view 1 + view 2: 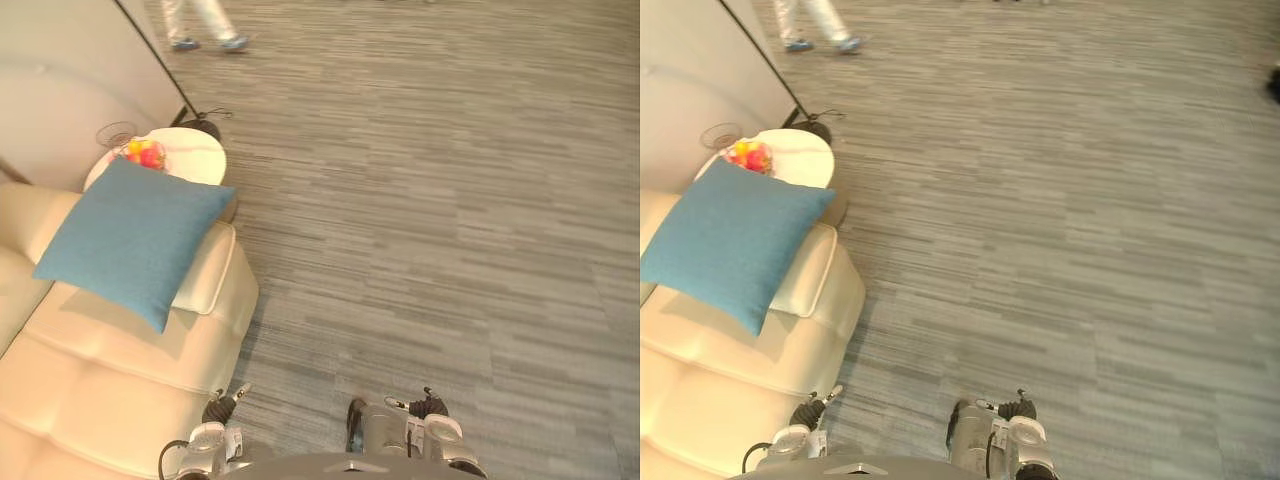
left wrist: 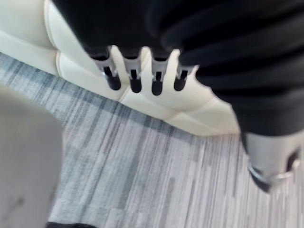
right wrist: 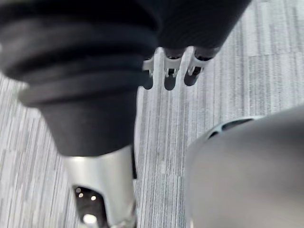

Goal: Pick up cushions and gather them together orderly.

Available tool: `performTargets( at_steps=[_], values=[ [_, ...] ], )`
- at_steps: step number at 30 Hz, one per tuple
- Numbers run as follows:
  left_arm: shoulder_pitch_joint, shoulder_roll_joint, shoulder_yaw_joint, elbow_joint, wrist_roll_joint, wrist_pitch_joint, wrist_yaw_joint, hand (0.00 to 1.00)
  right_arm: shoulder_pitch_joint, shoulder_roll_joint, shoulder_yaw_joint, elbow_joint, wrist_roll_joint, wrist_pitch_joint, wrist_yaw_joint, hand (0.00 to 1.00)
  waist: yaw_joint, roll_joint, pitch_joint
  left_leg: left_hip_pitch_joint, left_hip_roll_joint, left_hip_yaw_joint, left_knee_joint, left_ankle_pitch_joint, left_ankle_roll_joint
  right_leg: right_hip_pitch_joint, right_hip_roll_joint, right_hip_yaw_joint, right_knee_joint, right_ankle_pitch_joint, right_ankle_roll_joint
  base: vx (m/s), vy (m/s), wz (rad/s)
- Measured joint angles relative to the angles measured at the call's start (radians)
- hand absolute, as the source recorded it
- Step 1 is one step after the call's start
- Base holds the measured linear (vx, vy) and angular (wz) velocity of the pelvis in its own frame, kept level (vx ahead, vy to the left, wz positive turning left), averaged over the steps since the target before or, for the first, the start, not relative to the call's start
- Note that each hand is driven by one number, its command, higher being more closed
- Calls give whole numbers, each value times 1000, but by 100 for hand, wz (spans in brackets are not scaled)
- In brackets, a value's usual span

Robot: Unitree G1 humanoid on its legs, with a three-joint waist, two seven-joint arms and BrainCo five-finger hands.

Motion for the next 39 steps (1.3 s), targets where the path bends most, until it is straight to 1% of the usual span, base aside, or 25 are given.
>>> performTargets(
  at_steps=[1, 2, 3, 4, 6, 7, 8, 9, 10, 12, 14, 18, 19, 20, 21, 23, 25, 28, 30, 31, 32, 33, 35, 37, 39],
  values=[
    [8, 0, 7, -21, -9, -1, 0, 0, 9, 1, 7, 0, 1, 0, -1, 0, 13, 3, -1, -69, 38, 53, 147, -2, 5, 48, 2, -30, -20, -7, -10, 379, -173, 73],
    [8, 0, 7, -31, -18, -1, 1, 0, 12, 3, 8, 1, 1, 0, -1, 0, 19, 2, 0, -95, 55, 86, 196, -7, 13, 68, 4, -37, -33, -9, -14, 302, -80, 41],
    [10, 0, 6, -42, -23, -1, 1, 0, 16, 5, 0, 1, 3, 0, -2, 0, 29, 1, 0, -135, 78, 178, 230, -22, 40, 124, 0, -64, -80, -7, -12, 241, -38, 34],
    [11, 1, 3, -45, -24, -2, 1, 0, 16, 3, -1, 0, 3, 0, -2, 0, 29, 1, 0, -151, 77, 214, 213, -32, 54, 147, -4, -70, -102, -5, -9, 363, 7, 39],
    [13, 2, 0, -46, -38, -2, 1, 0, 15, 3, 0, 3, 7, 0, -2, 0, 30, 1, 0, -185, 59, 293, 76, -44, 72, 192, -15, -86, -156, 5, 8, 303, 64, 21],
    [12, 2, -9, -45, -38, -2, 1, 0, 15, 1, 0, 4, 7, 0, -2, 0, 29, 5, -2, -187, 37, 313, -71, -18, 75, 203, -19, -93, -166, 9, 16, 249, 105, 19],
    [10, 0, -14, -38, -38, -2, 1, 0, 8, -2, -2, 2, 7, 1, -3, 0, 29, 18, -3, -186, 21, 325, -235, 70, 88, 214, -19, -107, -175, 7, 32, 312, 147, 24],
    [7, 5, -21, -33, -38, -2, -1, 0, 8, -2, -6, 5, 7, 2, -3, 0, 29, 21, -2, -176, 9, 331, -272, 78, 105, 222, -22, -107, -176, 1, 46, 290, 131, 53],
    [-1, 22, -30, -29, -38, -2, 0, 0, 15, 17, -8, 13, 7, 8, -2, 0, 32, -24, -5, -140, -53, 340, -346, 124, 114, 232, -54, -112, -202, 14, 59, 223, 95, 56],
    [-4, 32, -32, -31, -39, -2, -1, 0, 24, 27, -8, 20, 7, 8, -2, 0, 34, -40, -2, -141, -75, 345, -366, 128, 120, 282, -54, -112, -293, 50, 57, 210, 101, 62],
    [-15, 39, -33, -29, -38, -2, 0, 0, 8, 29, -5, 34, 7, 8, -2, 0, 56, -44, 0, -140, -86, 375, -361, 128, 120, 331, -55, -115, -375, 102, 67, 205, 106, 37],
    [-7, 47, -26, -12, -39, -4, 1, 0, 0, 30, 3, 67, -3, 8, 0, 0, 59, -49, -4, -77, -120, 369, -410, 125, 136, 388, -74, -114, -363, 122, 95, 125, 54, 33],
    [-4, 41, -27, 5, -39, -2, -2, 0, 8, 20, 4, 80, -5, 10, 1, 0, 54, -41, -11, -47, -130, 369, -452, 94, 168, 362, -90, -115, -244, 88, 144, 29, 73, 35],
    [-3, 36, -27, 13, -40, -2, -2, 0, 14, 9, 3, 82, -6, 10, 1, 0, 49, -32, -15, -33, -134, 364, -469, 84, 174, 336, -100, -114, -161, 73, 164, 36, 89, 52],
    [-1, 35, -31, 21, -39, 0, -2, 0, 16, -8, -2, 73, 2, 9, 2, 0, 39, -34, -18, -11, -153, 334, -492, 76, 177, 265, -143, -106, 25, 64, 169, 58, 81, 61],
    [5, 54, -40, 21, -39, 2, -1, 0, 13, -5, 9, 66, -2, 4, 4, 0, 11, -57, -20, 42, -194, 264, -524, 84, 196, 124, -222, -54, 387, 121, 151, 156, 64, 102],
    [6, 81, -40, 15, -39, 2, 1, 0, 12, -1, 48, 66, -3, -2, 7, 0, 11, -89, -15, 71, -200, 192, -523, 83, 211, 55, -190, 5, 507, 10, 107, 200, -17, 122],
    [9, 74, -35, 15, -39, 2, 1, 0, 16, -3, 40, 64, -1, -11, 8, 0, 9, -89, -18, 108, -172, 65, -531, 90, 196, -11, -79, 40, 346, -76, 76, 215, -123, 122],
    [4, 59, -25, 13, -39, 2, 1, 0, 18, -3, 38, 44, -1, -13, 8, 0, 3, -76, -13, 112, -152, -2, -527, 79, 178, -41, -26, 95, 216, -78, 66, 187, -206, 112],
    [3, 48, -23, 9, -38, 2, 1, 0, 25, -2, 34, 22, -1, -14, 8, 0, 1, -64, -6, 115, -133, -64, -518, 63, 154, -49, 18, 171, 82, -56, 55, 134, -187, 113],
    [3, 46, -19, 7, -38, 2, 1, 0, 25, -1, 32, 21, 0, -14, 8, 0, 1, -64, -6, 114, -129, -81, -513, 56, 146, -50, 24, 196, 41, -42, 58, 191, -347, 132],
    [3, 42, 7, 0, -36, 2, 0, 0, 28, 6, 30, 22, -1, -13, 8, 0, 4, -72, -5, 94, -130, -132, -479, 17, 122, -33, 21, 254, -85, 4, 65, 151, -358, 108],
    [5, 39, 38, -11, -37, 1, 3, 0, 38, 21, 21, 14, 0, -11, 8, 0, 12, -97, -11, 83, -137, -155, -424, -30, 92, -9, -2, 218, -119, 115, 66, 194, -418, 90],
    [11, 3, 59, -9, -36, 2, 8, 0, 57, 12, 11, -28, -2, -12, 8, 0, 16, -48, -19, 75, -81, -115, -430, -21, 66, 2, 10, 121, -90, 80, 34, 223, -314, 88],
    [14, -10, 62, -9, -36, 2, 8, 0, 58, 13, 1, -43, -2, -11, 8, 0, 8, -31, -24, 84, -59, -98, -474, 12, 56, 17, 8, 67, -80, 56, 32, 193, -224, 91]
  ],
)
